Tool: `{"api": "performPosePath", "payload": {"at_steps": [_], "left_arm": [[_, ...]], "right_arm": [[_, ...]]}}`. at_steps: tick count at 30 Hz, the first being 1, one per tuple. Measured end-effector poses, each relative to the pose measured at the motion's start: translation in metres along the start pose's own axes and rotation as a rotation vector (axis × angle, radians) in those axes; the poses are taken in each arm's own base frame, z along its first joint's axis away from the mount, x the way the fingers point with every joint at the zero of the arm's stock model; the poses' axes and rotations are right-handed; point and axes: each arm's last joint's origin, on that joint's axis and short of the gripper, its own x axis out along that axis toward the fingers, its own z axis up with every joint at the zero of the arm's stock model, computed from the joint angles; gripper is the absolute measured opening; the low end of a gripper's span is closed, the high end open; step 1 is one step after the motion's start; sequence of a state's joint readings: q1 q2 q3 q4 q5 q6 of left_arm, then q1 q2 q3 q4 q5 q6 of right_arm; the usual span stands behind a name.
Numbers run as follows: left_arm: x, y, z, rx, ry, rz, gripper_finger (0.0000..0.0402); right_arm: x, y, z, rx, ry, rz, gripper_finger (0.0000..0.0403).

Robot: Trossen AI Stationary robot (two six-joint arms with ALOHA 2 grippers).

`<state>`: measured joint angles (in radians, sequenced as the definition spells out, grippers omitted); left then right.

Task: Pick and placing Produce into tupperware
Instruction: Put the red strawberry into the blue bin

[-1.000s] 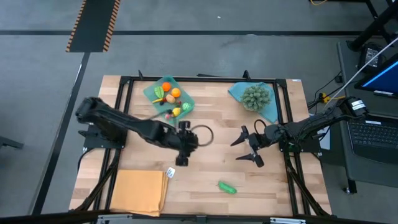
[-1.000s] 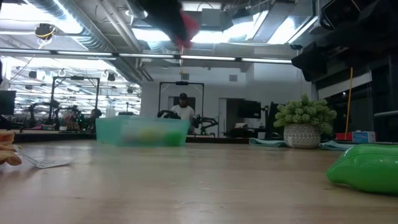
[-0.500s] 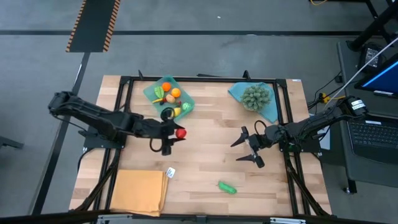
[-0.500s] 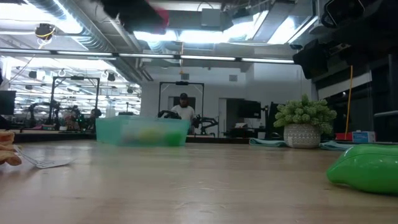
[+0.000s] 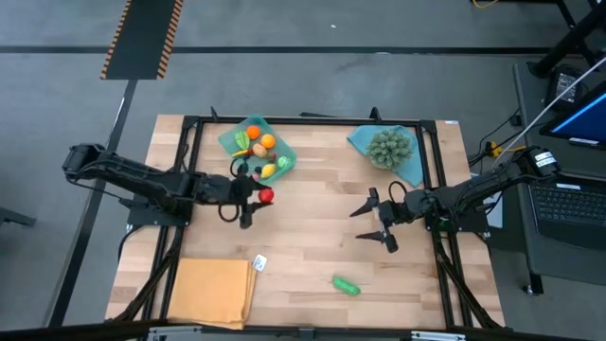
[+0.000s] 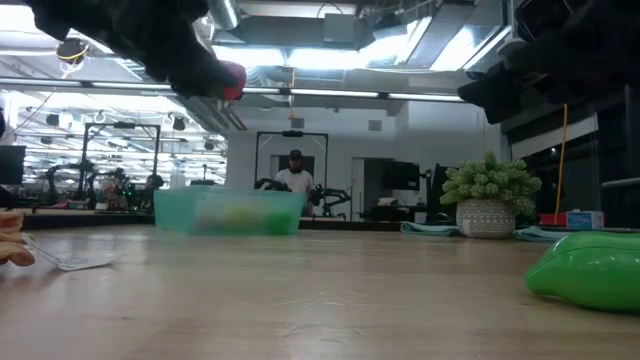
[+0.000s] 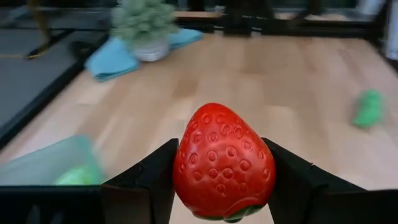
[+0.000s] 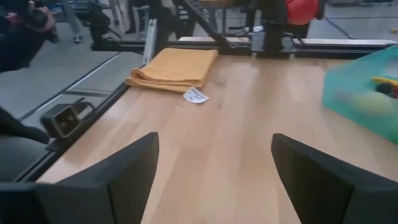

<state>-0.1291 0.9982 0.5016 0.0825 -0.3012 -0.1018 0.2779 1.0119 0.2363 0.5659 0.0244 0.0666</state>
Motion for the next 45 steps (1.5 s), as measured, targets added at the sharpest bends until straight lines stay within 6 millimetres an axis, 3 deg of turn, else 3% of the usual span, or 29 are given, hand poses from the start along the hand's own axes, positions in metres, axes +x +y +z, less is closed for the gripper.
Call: {"api": "performPosePath", "payload": {"at_steps": [9, 21, 32, 40, 45], "left_arm": [[-0.011, 0.045, -0.008, -0.144, 0.108, 0.275, 0.0188], [-0.021, 0.091, -0.019, -0.244, 0.242, 0.475, 0.0188], [-0.04, 0.124, 0.015, -0.329, 0.454, 0.513, 0.0188], [-0.018, 0.143, 0.028, -0.338, 0.757, 0.465, 0.0188], [0.003, 0.152, 0.036, -0.326, 0.846, 0.41, 0.0188]], "right_arm": [[0.0, -0.001, 0.0, -0.004, -0.003, -0.037, 0.0312], [0.0, -0.005, 0.0, -0.073, -0.006, -0.17, 0.0312], [-0.002, -0.025, -0.001, 0.064, 0.001, -0.274, 0.0312], [-0.004, -0.041, -0.001, 0.096, -0.002, -0.358, 0.0312], [-0.004, -0.044, -0.002, 0.1, 0.009, -0.369, 0.0312]]}}
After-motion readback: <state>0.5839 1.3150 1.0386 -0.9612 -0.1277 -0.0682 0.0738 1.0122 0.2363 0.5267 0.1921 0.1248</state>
